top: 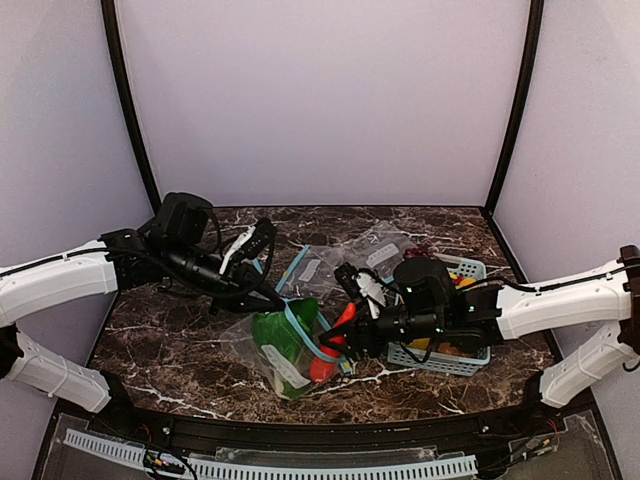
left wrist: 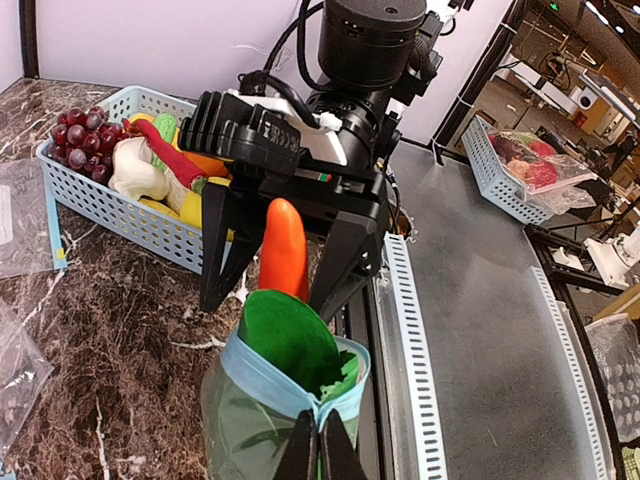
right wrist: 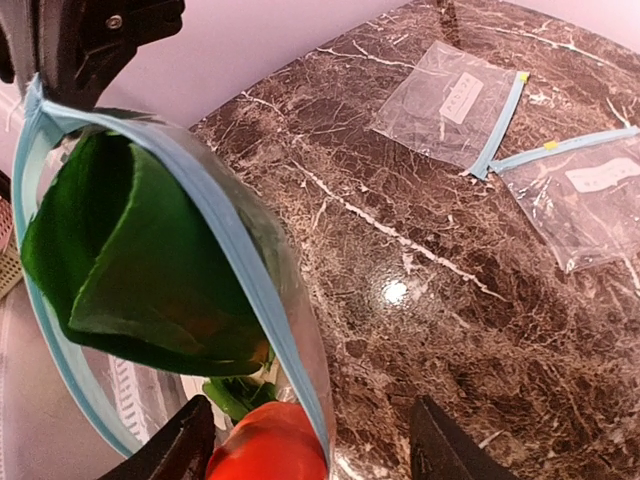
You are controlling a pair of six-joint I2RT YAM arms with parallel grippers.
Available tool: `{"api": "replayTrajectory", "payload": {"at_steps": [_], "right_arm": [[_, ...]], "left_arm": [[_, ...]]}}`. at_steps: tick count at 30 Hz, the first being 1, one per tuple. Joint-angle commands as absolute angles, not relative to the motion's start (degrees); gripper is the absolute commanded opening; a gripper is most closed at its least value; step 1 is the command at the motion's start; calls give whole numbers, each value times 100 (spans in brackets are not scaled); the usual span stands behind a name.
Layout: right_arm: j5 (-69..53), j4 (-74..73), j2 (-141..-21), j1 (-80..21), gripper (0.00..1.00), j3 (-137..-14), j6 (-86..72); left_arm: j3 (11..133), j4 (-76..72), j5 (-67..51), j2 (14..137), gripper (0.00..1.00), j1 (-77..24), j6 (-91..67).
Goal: Place the food in the zip-top bag and seal the zipper
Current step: Hold the zipper food storage bag at the center of the board.
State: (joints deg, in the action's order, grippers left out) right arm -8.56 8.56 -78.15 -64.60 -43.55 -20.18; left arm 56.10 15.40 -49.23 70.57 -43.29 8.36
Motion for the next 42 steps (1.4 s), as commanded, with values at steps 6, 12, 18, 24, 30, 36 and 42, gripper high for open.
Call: {"api": "replayTrajectory", "payload": {"at_steps": [6, 12, 18, 24, 30, 36, 42], "right_arm": [[-1636, 1469, -8362, -6338, 39, -4612, -1744], [-1479, 1004, -8084, -6313, 0, -4772, -1748], [-575, -775, -7617, -6319, 0, -5309, -2180], [247, -2100, -7560, -6324, 0, -5773, -3105], [782, -2470, -7786, -6410, 0, -5963, -3795], [1222, -2799, -8319, -6544, 0, -6516, -3961], [1670, -3270, -8882, -6757, 0, -7149, -3937]], "left_arm": [[5756, 1501, -5268, 7160, 1, -4306, 786], [5770, 1535, -4804, 7077, 1, -4300, 840], [5926, 1300, -3559, 6993, 31, -4298, 508], [6505, 1500, -2556, 7263, 78, -4298, -183], [6213, 1507, -975, 7003, 85, -4296, -2099], [4879, -7, -1568, 6799, 85, -4466, -4283], [4488, -707, -1595, 7058, 86, -4761, -4991]]}}
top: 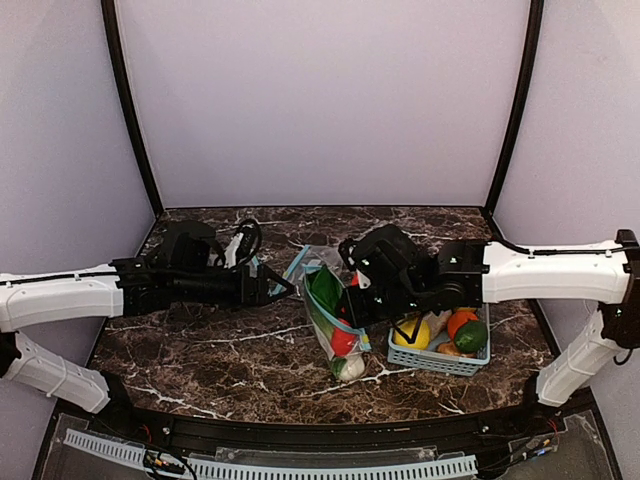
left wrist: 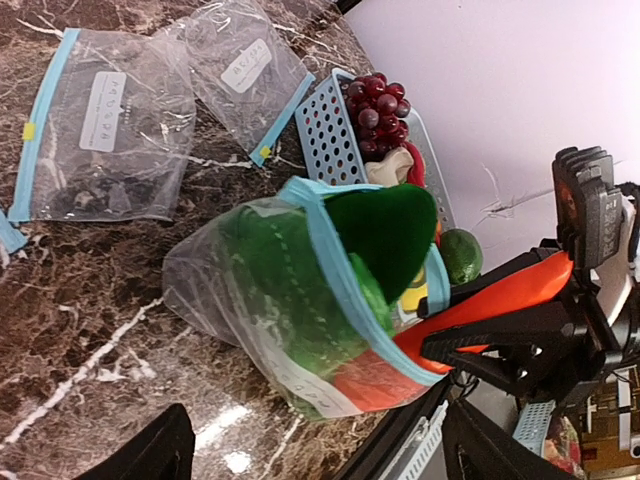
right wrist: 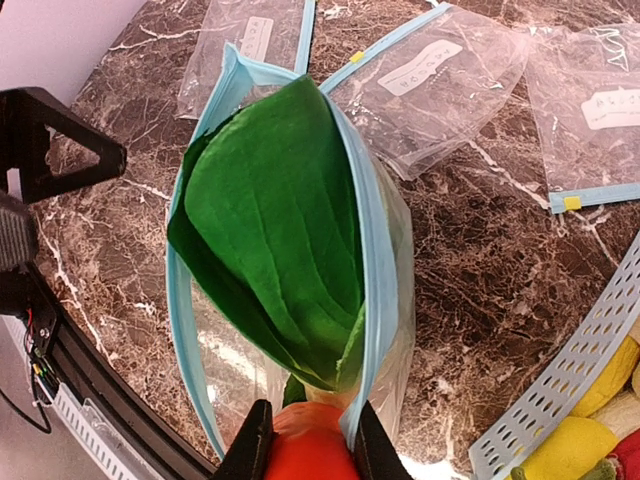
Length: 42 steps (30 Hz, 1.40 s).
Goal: Place the food in the zip-top bag and seal the zipper
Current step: Hold the zipper food storage bag at the center of the board.
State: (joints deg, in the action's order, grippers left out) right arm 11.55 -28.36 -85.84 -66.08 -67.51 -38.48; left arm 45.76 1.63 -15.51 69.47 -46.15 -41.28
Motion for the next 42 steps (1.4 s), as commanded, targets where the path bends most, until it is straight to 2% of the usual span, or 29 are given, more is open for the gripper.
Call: {"api": "replayTrajectory", "payload": {"at_steps": [1, 10, 18, 29, 36, 37, 38, 42], "right_arm": [[1715, -3330, -8951, -6789, 0, -7233, -3932], [1920, -3554, -9320, -6950, 0, -7655, -3949], [2036, -3672, -9405, -6977, 0, -7746, -3965], [2159, -3832, -9514, -7031, 0, -7822, -3995], [2157, -3885, -9498, -7023, 0, -7829, -4025], [2138, -3880, -9474, -7018, 1, -7823, -4021], [2132, -3883, -9456, -7008, 7, -7827, -4012], [2085, -3846, -9251, -6976, 36, -7799, -3952]], "left_arm": [[4476, -758, -1651, 7110, 87, -4783, -5071], [4540, -1235, -1992, 7897, 87, -4817, -5360], [4499, -1403, -2147, 8250, 77, -4998, -5555], [4548, -1678, -2172, 8604, 46, -5071, -5678], [4468, -1714, -2135, 8532, 4, -5069, -5671], [4453, -1718, -2120, 8520, 2, -5071, -5648], [4429, -1702, -2115, 8498, 1, -5071, -5641], [4404, -1623, -2109, 8480, 1, -5069, -5521]]}}
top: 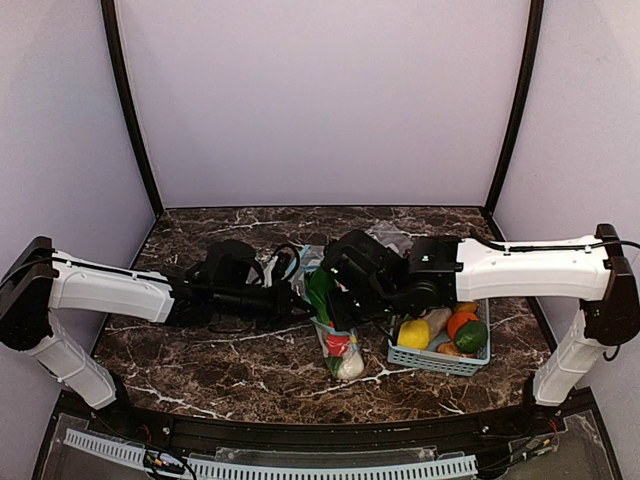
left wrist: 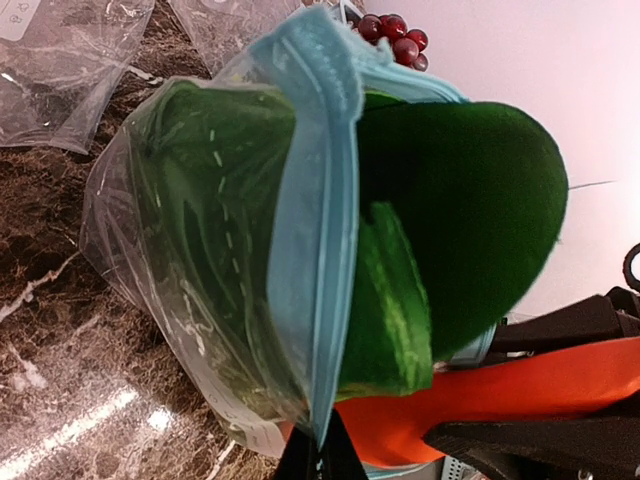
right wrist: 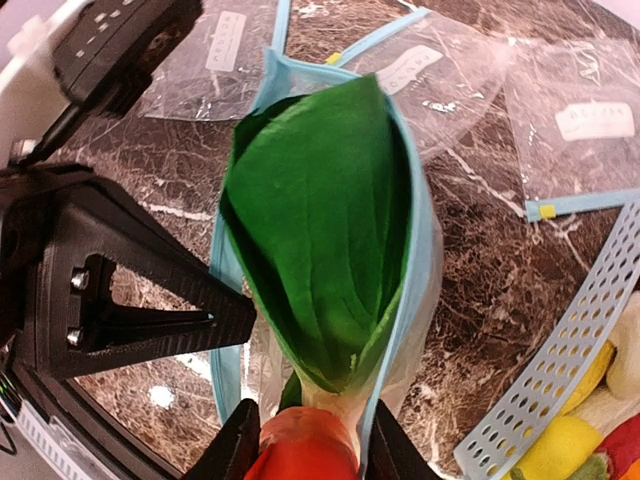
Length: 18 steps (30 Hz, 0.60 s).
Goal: Place the food in the zip-top bag and seal the zipper
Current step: Hold the zipper food storage bag at the center of the board, then adjust the fake vegetable in the zipper food storage bag.
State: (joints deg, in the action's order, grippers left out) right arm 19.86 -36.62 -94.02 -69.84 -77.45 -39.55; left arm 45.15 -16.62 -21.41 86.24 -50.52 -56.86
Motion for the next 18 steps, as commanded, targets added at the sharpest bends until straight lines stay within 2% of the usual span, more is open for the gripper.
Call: {"api": "replayTrajectory", "payload": {"at_steps": [1, 6, 9, 11, 18], "right_arm": [[2079, -3816, -9183, -6974, 43, -7785, -3917], [1906, -3477, -8763, -6978, 78, -7604, -3718], [1892, -3340, -8512, -6983, 83, -7467, -3731], [1887, -3274, -8352, -6990, 82, -7383, -3698], [1656, -2874, -8210, -7047, 54, -7199, -3349]], "left_arm": [[4404, -1620, -2140, 8501, 1, -5071, -5480], [4479, -1576, -2233, 8555, 1, -5071, -5376], [4509, -1553, -2236, 8567, 1, -5067, -5350], [4529, -1533, -2245, 8562, 1, -5066, -5340], [4579, -1497, -2286, 8557, 1, -5062, -5300]]}}
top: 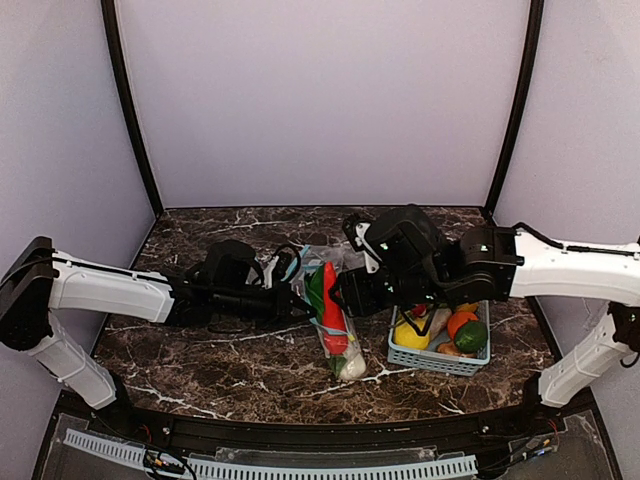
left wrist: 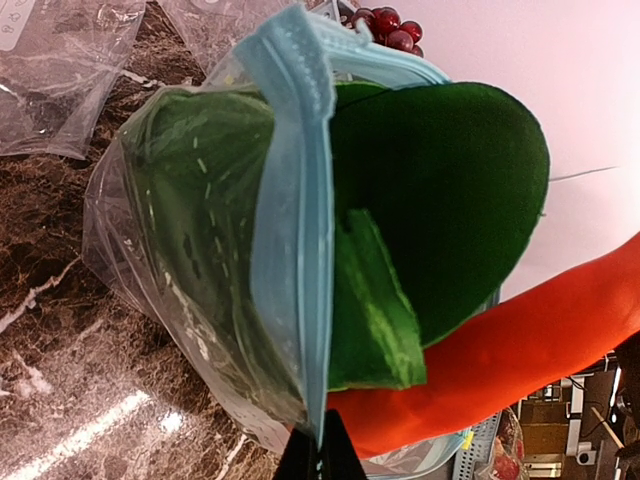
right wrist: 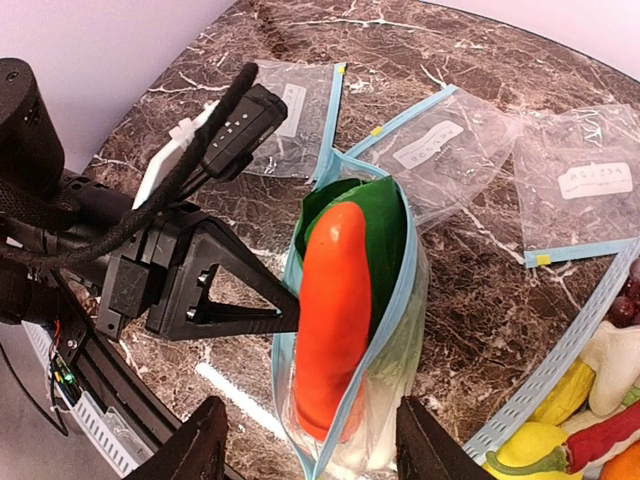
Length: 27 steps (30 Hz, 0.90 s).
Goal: Place the food in the zip-top bag and seal the zipper
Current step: Adjust the fake vegetable in the zipper food storage bag.
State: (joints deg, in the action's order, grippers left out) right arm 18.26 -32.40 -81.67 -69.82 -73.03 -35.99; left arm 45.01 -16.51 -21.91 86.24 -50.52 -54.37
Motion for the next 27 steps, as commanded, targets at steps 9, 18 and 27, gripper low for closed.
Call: {"api": "replayTrajectory", "payload": {"at_steps": [9, 18, 27], "right_arm": [[1897, -2933, -8877, -6920, 47, -7681, -3082], [1992, -2845, -9572, -6743, 37, -8121, -2761], [2122, -3033, -10044, -6593, 42, -8119, -2892]], "left_arm": [[4692, -1326, -2346, 8544, 1, -5066, -5164], [4810, -1218, -2433, 8561, 1, -5071, -5037], [4923, -1099, -2412, 8620, 1, -5067, -4813]]}}
